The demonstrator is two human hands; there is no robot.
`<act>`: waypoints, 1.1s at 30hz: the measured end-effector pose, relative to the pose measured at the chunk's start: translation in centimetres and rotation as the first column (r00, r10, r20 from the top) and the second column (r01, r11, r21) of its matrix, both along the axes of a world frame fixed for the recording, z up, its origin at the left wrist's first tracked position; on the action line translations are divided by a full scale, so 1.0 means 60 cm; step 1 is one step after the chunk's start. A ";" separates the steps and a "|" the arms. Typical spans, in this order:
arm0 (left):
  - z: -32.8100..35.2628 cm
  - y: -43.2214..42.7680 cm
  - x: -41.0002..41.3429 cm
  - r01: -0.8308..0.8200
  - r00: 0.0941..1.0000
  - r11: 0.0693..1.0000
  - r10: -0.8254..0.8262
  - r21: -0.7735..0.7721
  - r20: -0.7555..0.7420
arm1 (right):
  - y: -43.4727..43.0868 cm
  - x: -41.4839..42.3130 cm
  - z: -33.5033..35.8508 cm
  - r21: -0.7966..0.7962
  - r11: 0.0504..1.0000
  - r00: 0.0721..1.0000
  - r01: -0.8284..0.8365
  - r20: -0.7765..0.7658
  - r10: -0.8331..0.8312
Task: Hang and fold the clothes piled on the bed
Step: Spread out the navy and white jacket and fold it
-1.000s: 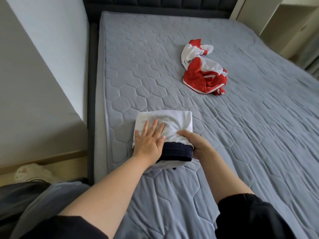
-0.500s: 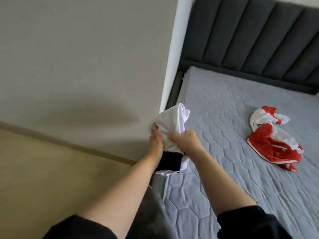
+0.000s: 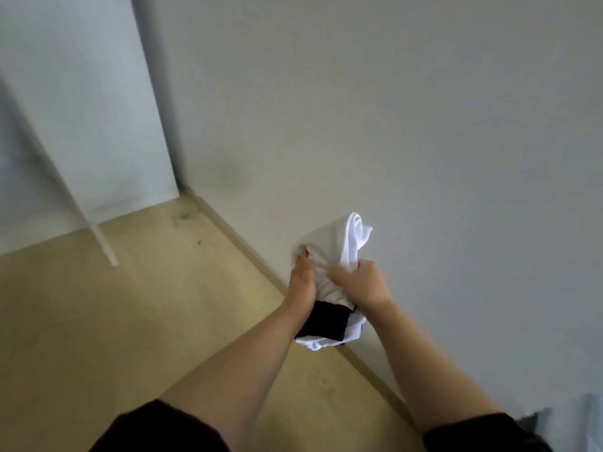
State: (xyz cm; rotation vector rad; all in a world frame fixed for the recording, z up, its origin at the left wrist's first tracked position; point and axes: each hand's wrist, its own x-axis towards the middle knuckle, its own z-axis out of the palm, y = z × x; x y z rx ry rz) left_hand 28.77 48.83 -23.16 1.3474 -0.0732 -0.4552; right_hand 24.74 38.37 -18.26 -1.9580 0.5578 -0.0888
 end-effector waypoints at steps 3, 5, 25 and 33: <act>0.063 0.081 0.068 -0.066 0.996 0.998 0.067 0.017 -0.053 | 0.076 0.088 0.066 -0.002 0.996 0.996 -0.089 -0.022 0.089; 0.126 0.139 0.099 -0.114 0.992 0.993 0.114 0.010 -0.058 | 0.131 0.128 0.132 0.008 0.989 0.989 -0.147 -0.026 0.147; 0.967 0.876 0.172 -0.439 0.893 0.808 0.439 0.394 0.095 | 0.729 0.292 0.955 0.410 0.719 0.827 -0.561 0.226 0.515; 1.021 1.095 0.197 -0.426 0.901 0.891 0.403 -0.155 -0.158 | 0.912 0.396 1.032 0.591 0.470 0.732 -0.655 0.342 0.589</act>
